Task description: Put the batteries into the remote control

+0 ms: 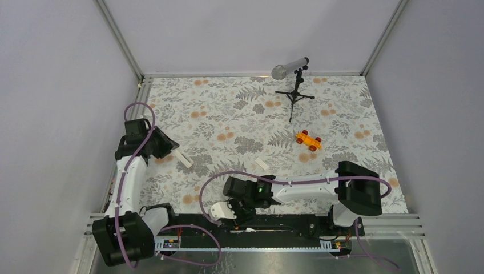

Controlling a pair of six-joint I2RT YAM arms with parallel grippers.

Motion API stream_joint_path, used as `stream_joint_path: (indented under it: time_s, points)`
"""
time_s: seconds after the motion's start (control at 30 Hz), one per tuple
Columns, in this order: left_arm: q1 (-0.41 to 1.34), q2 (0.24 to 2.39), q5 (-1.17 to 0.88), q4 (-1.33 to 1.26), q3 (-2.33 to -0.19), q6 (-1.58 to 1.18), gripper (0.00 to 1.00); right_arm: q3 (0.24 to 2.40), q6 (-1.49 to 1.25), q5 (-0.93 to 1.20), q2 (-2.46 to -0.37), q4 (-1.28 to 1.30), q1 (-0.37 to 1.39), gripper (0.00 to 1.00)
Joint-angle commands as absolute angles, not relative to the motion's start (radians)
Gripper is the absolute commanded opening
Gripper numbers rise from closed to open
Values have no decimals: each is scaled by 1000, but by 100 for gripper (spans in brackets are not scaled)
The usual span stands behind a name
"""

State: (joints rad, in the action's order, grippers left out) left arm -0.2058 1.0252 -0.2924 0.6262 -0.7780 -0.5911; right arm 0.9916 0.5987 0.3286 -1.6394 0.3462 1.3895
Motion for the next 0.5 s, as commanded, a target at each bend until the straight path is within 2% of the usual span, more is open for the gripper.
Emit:
stream_joint_path:
  time_s: [0.0,0.47]
  points:
    - [-226,1043,-346,577,-823,-573,0,987,752,354,-1643,323,1413,54]
    - [-244,1067,-367,562,-811,-565,0,949,813,320,-1708,243,1481,49]
